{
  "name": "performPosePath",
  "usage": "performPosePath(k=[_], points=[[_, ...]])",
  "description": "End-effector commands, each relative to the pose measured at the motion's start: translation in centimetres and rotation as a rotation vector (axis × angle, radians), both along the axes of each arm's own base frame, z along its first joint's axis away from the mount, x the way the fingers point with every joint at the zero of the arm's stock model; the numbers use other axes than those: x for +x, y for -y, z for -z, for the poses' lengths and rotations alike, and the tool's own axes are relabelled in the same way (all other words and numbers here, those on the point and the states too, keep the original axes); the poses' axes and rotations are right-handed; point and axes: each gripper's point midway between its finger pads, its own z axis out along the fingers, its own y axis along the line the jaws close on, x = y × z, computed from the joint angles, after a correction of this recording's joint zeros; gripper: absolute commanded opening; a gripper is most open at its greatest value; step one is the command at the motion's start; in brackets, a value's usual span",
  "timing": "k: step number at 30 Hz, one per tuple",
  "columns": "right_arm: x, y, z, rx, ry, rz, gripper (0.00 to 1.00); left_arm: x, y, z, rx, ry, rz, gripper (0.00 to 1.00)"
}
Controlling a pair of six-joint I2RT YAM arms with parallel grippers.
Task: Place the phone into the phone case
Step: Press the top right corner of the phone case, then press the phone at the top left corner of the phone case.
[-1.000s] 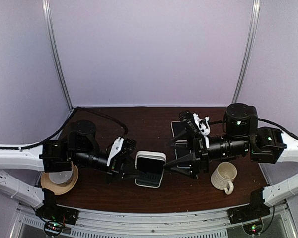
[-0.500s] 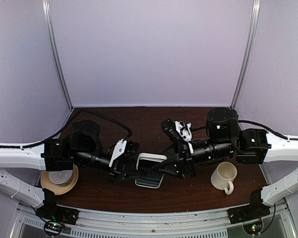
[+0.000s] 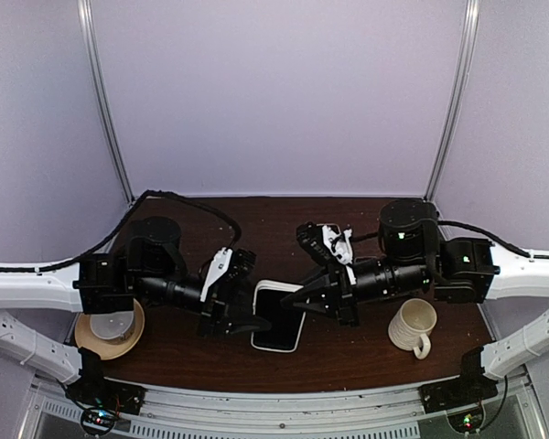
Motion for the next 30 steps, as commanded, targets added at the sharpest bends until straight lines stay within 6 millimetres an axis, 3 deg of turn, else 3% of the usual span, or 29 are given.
performPosePath(k=[1,5,12,14,17,20,23,27,30], points=[[0.2,0.6,-2.9,0.067,0.025,0.023,0.00,1.2,0.1,-6.4,-0.178,0.055,-0.080,0.43],[0.0,0.7,-2.6,0.053,0.023,0.013,0.00,1.5,-0.4,-7.2,-0.196,0.075,-0.111,0.40],[0.0,0.7,-2.7,0.052,0.025,0.013,0.00,0.9,0.3,-6.6,-0.157,0.045,-0.060,0.00],[0.0,0.8,-2.8,0.055,0.027,0.014,0.00,0.7,0.4,-6.6,-0.151,0.040,-0.047,0.00],[0.0,0.9,-3.0,0.057,0.032,0.018,0.00,0.8,0.7,-6.1,-0.128,0.040,-0.043,0.25],[0.0,0.9,-3.1,0.060,0.036,0.017,0.00,1.1,0.9,-5.4,-0.092,0.036,-0.054,0.26],[0.1,0.9,-3.2,0.061,0.039,0.019,0.00,0.9,1.1,-5.2,-0.081,0.029,-0.039,0.23],[0.1,1.0,-3.3,0.062,0.046,0.022,0.00,1.0,1.0,-4.9,-0.075,0.030,-0.042,0.00],[0.2,1.1,-3.2,0.060,0.049,0.027,0.00,1.0,1.0,-4.9,-0.079,0.036,-0.047,0.00]])
